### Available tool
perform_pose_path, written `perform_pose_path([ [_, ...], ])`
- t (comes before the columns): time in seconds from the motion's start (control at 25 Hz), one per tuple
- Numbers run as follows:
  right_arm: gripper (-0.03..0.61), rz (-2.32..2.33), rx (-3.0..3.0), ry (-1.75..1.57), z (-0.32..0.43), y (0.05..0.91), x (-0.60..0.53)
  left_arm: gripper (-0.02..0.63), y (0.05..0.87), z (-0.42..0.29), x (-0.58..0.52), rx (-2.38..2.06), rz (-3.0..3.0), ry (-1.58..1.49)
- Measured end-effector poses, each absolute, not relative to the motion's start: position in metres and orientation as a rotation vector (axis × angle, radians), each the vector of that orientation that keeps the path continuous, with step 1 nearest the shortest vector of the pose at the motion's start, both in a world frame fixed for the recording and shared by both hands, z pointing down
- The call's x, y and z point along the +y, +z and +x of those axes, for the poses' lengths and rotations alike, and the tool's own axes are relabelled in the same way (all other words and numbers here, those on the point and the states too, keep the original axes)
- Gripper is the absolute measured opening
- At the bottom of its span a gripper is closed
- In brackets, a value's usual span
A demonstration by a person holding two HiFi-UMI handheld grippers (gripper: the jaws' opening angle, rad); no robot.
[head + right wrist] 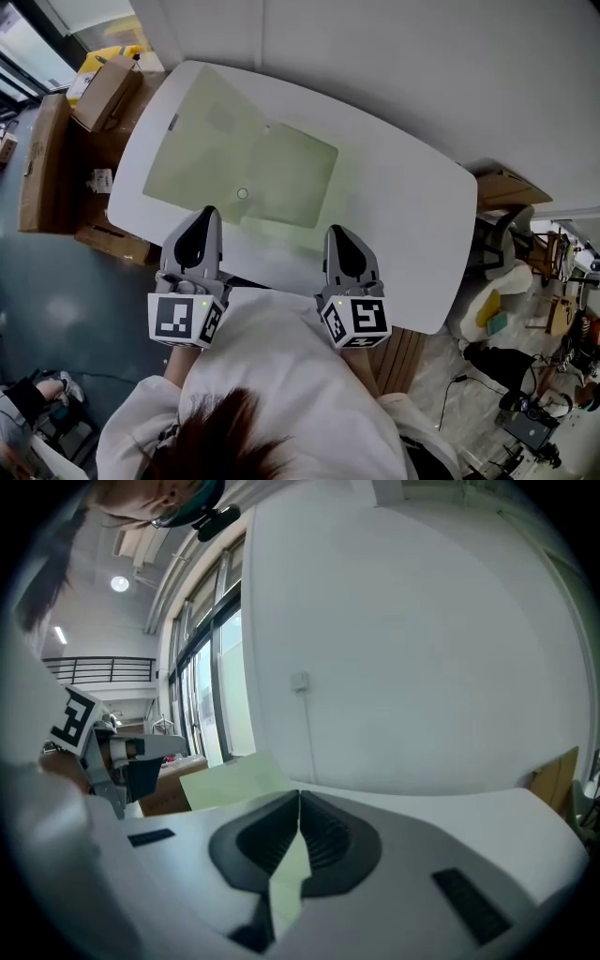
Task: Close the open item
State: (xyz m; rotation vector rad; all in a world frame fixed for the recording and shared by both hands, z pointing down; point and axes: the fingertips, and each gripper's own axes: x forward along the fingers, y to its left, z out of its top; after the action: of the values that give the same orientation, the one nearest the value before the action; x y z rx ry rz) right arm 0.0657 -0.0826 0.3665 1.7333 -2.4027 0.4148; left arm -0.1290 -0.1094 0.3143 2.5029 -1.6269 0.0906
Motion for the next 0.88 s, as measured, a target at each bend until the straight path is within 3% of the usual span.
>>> perform_pose_path([
  [0.88, 0.011, 1.742, -2.389, 0.441, 0.09, 0.374, -0.093, 0.009, 0.337, -0.224, -0.137, -1.977, 2.221, 0.168],
])
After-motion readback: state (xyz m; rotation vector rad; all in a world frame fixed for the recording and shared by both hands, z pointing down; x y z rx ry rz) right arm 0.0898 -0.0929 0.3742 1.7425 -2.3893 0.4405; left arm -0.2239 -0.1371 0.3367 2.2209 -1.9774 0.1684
